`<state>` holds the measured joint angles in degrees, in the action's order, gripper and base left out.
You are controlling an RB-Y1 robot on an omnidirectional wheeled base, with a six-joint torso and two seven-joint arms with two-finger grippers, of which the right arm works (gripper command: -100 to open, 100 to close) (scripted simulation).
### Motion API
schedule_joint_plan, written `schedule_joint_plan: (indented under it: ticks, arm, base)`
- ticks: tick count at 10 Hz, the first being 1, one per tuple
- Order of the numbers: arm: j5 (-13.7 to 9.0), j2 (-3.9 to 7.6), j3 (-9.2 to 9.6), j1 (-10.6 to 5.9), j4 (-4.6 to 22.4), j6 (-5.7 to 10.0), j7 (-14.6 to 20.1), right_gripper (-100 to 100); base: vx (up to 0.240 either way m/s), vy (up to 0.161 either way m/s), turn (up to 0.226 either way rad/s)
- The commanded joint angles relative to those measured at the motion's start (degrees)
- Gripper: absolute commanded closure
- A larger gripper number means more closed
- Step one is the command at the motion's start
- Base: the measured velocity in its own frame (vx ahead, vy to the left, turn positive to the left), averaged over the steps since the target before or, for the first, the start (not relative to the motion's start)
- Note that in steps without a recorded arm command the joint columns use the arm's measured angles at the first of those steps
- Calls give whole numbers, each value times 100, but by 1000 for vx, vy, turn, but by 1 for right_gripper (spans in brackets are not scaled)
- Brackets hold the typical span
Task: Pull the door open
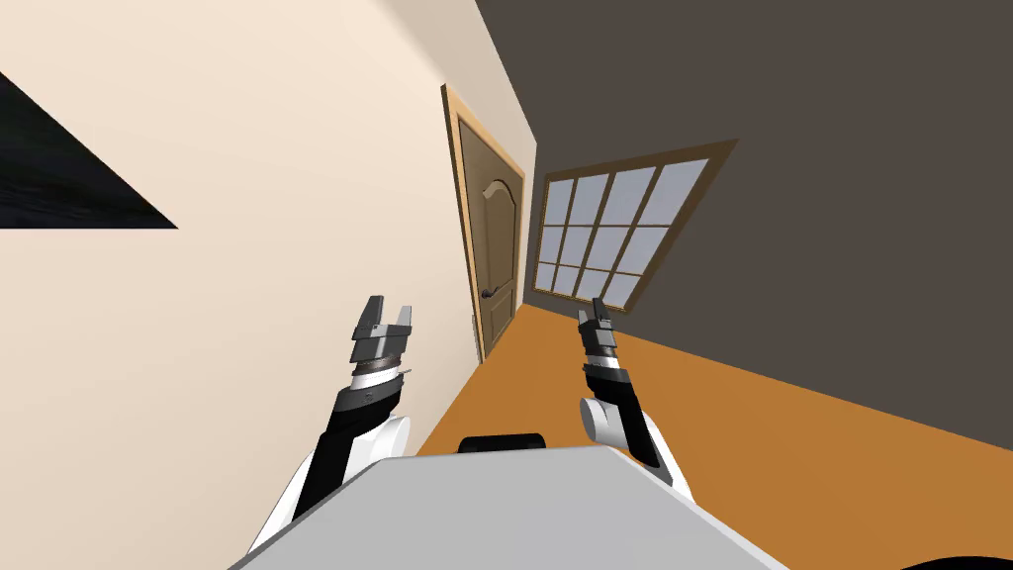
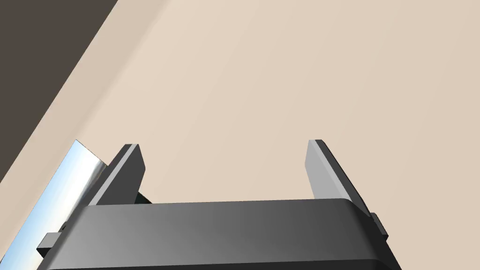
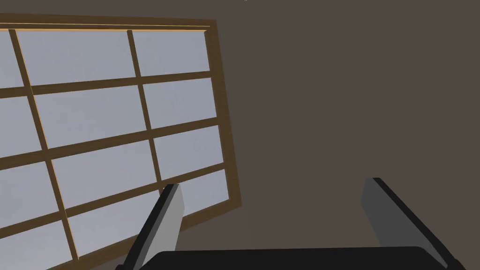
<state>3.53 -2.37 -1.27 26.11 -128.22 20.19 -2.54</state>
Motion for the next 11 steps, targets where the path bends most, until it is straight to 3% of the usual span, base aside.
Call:
schedule_joint_plan:
  ticks: [1, 3, 11]
  arm:
    - [-1, 49, 1, -72, 162, 36, 23, -100]
    - [-2, 100, 2, -154, 348, 78, 49, -100]
    - [-11, 409, 9, -728, 1618, 369, 231, -100]
  base:
    - [11, -10, 205]
    - [51, -32, 146]
    - [80, -68, 199]
